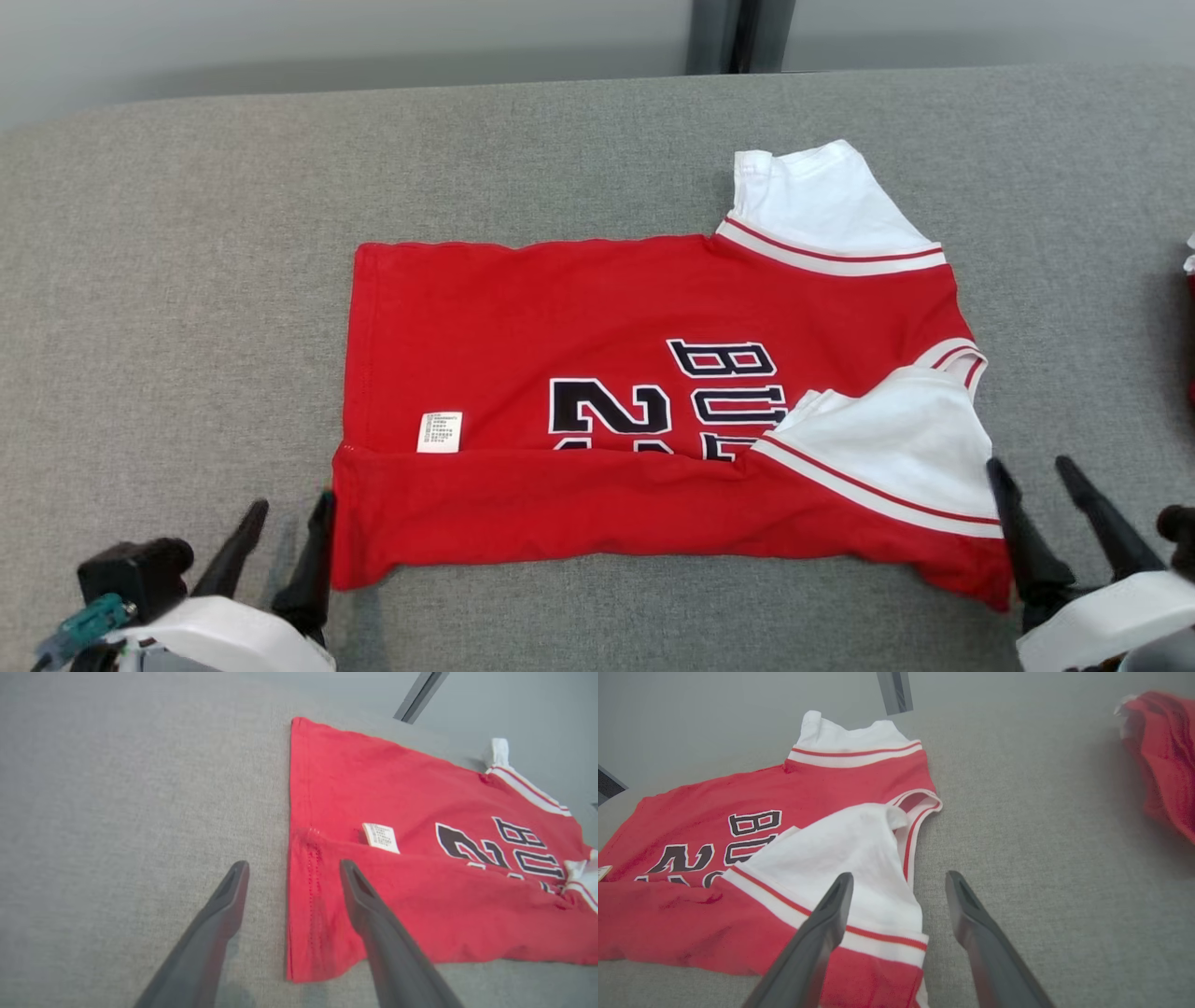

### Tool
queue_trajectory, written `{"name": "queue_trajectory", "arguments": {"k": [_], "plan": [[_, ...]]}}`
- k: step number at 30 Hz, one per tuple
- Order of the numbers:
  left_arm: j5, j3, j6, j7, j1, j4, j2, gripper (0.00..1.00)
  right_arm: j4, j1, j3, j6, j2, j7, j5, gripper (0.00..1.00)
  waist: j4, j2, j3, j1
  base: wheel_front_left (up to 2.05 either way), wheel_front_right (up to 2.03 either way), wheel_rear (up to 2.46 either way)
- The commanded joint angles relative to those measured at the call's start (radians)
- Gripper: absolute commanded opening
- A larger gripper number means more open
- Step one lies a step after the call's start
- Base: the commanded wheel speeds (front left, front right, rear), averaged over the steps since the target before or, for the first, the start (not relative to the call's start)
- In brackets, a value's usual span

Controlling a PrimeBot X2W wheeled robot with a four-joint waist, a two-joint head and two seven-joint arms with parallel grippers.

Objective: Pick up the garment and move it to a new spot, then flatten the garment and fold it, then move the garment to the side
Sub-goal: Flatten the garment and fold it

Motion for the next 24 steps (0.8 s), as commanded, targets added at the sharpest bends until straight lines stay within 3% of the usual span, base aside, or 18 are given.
{"name": "queue_trajectory", "arguments": {"k": [1, 5, 10, 24], "plan": [[0.017, 0.032, 0.010, -0.063, -0.037, -0.016, -0.013, 1.00, -0.025, -0.027, -0.023, 0.000, -0.002, -0.039, -0.017, 1.00, 0.002, 0.0000, -0.002, 0.0000, 0.00, 0.00, 0.00], [0.066, 0.065, 0.014, -0.162, -0.094, -0.046, -0.018, 1.00, -0.089, -0.073, -0.055, 0.000, 0.012, -0.116, -0.068, 1.00, 0.004, 0.0000, -0.008, 0.0000, 0.00, 0.00, 0.00], [0.159, 0.086, 0.042, -0.228, -0.154, -0.074, 0.015, 1.00, -0.163, -0.121, -0.049, 0.000, 0.028, -0.158, -0.118, 1.00, -0.002, 0.0000, -0.017, 0.0000, 0.00, 0.00, 0.00], [0.214, 0.068, 0.078, -0.221, -0.191, -0.080, 0.028, 1.00, -0.161, -0.149, -0.035, 0.000, 0.048, -0.148, -0.129, 1.00, -0.003, 0.0000, -0.009, 0.0000, 0.00, 0.00, 0.00]]}}
